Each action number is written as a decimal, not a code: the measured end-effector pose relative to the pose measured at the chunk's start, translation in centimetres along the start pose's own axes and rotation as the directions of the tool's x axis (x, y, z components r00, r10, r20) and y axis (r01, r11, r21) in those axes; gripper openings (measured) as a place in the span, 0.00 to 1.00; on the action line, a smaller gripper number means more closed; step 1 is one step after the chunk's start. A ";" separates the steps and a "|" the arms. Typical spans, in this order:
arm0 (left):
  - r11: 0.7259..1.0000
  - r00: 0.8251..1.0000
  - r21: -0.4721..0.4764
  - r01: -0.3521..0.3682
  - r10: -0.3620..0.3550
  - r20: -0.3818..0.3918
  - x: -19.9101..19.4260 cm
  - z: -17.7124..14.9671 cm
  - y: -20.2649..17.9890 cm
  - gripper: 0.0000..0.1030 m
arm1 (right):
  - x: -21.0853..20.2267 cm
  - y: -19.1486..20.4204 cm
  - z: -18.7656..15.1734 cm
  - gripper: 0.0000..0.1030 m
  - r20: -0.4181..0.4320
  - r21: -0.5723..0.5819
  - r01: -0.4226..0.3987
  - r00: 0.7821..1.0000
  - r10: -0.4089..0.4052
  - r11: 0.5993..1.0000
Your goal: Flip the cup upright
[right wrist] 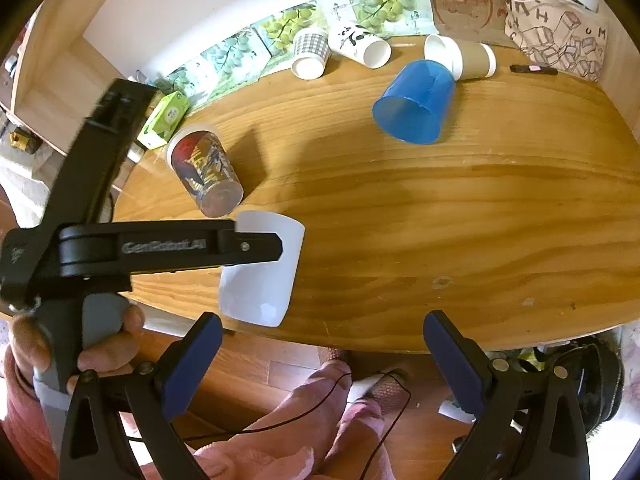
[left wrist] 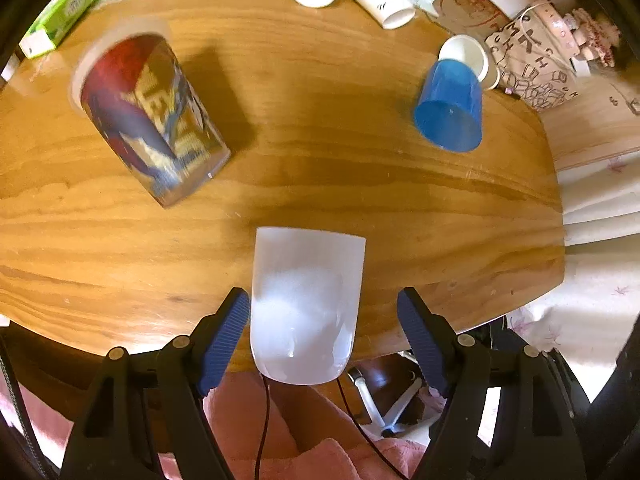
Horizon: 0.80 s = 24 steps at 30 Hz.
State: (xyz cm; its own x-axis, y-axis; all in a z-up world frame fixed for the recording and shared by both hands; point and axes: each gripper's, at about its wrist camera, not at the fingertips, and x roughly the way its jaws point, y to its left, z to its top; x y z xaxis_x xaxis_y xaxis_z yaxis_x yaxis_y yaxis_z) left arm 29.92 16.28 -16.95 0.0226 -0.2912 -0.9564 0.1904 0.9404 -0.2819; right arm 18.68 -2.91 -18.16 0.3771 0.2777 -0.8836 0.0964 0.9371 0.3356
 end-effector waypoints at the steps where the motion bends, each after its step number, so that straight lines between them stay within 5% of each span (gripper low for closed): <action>1: 1.000 1.000 0.003 -0.001 0.001 0.015 -0.5 0.1 0.2 0.77 | 0.2 0.2 0.1 0.98 -0.001 -0.003 0.000 1.000 0.000 1.000; 24: 0.988 0.970 0.135 -0.073 0.039 0.239 -6.3 -1.0 7.0 0.77 | 5.7 3.6 3.0 0.98 -0.020 0.008 0.021 1.000 -0.021 1.000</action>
State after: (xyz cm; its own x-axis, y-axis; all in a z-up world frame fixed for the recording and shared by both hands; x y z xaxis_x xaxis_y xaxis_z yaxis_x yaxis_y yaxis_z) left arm 30.11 24.87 -12.95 0.2643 -0.2883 -0.9203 0.3187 0.9268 -0.1988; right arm 23.92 1.40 -20.98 0.3566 0.2624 -0.8967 0.1117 0.9409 0.3198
